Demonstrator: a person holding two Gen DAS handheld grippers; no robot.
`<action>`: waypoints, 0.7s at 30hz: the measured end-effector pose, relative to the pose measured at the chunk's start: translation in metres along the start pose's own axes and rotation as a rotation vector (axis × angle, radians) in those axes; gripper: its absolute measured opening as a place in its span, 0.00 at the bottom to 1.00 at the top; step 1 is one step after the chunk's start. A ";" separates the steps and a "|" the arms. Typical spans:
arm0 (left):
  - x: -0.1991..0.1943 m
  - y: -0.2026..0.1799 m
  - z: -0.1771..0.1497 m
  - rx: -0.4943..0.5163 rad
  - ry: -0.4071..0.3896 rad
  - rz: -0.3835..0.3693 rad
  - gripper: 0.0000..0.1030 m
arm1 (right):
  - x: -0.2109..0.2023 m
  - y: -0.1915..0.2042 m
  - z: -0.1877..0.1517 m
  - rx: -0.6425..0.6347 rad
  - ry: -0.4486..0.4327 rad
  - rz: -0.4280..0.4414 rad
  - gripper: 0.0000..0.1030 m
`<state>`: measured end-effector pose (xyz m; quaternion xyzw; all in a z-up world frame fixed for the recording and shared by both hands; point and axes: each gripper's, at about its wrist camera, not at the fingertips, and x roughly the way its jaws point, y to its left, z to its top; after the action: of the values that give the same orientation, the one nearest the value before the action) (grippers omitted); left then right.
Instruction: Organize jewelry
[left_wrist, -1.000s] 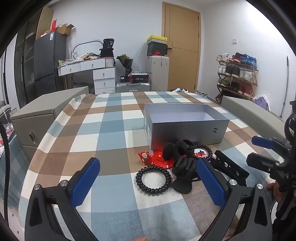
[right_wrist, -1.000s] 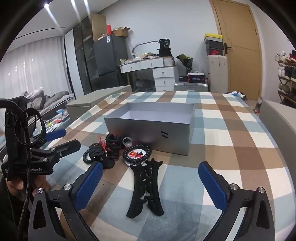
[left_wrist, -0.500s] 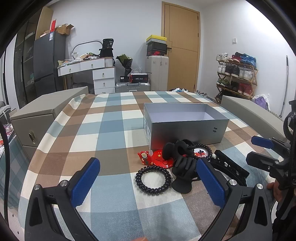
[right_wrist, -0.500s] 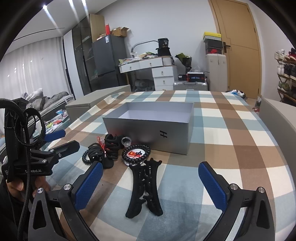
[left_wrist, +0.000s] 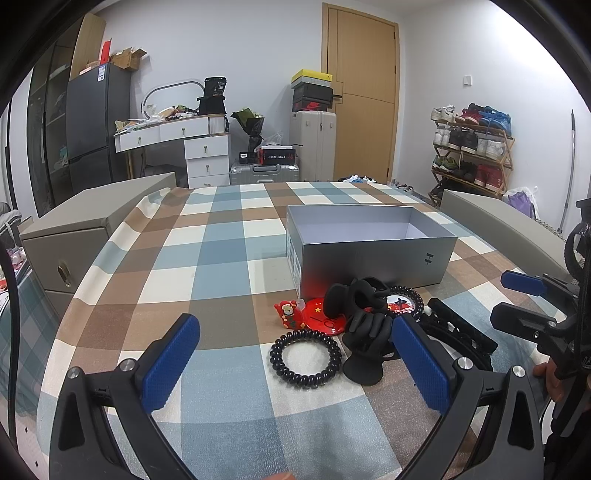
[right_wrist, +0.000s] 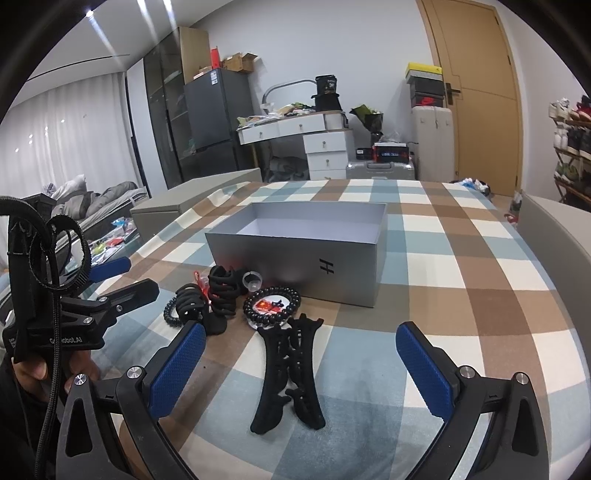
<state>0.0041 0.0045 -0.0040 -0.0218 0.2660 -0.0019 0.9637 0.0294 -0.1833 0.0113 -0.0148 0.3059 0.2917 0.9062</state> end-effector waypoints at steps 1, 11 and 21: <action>0.000 0.000 0.000 0.000 0.001 0.000 0.99 | 0.000 0.000 0.000 0.000 0.000 0.000 1.00; -0.001 0.000 0.000 0.000 0.000 0.000 0.99 | 0.002 -0.001 0.000 0.004 0.002 0.001 1.00; -0.001 0.000 0.000 0.000 0.001 0.000 0.99 | 0.002 -0.002 -0.001 0.009 0.001 0.002 1.00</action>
<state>0.0039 0.0042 -0.0034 -0.0218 0.2665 -0.0019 0.9636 0.0313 -0.1846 0.0091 -0.0109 0.3079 0.2911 0.9057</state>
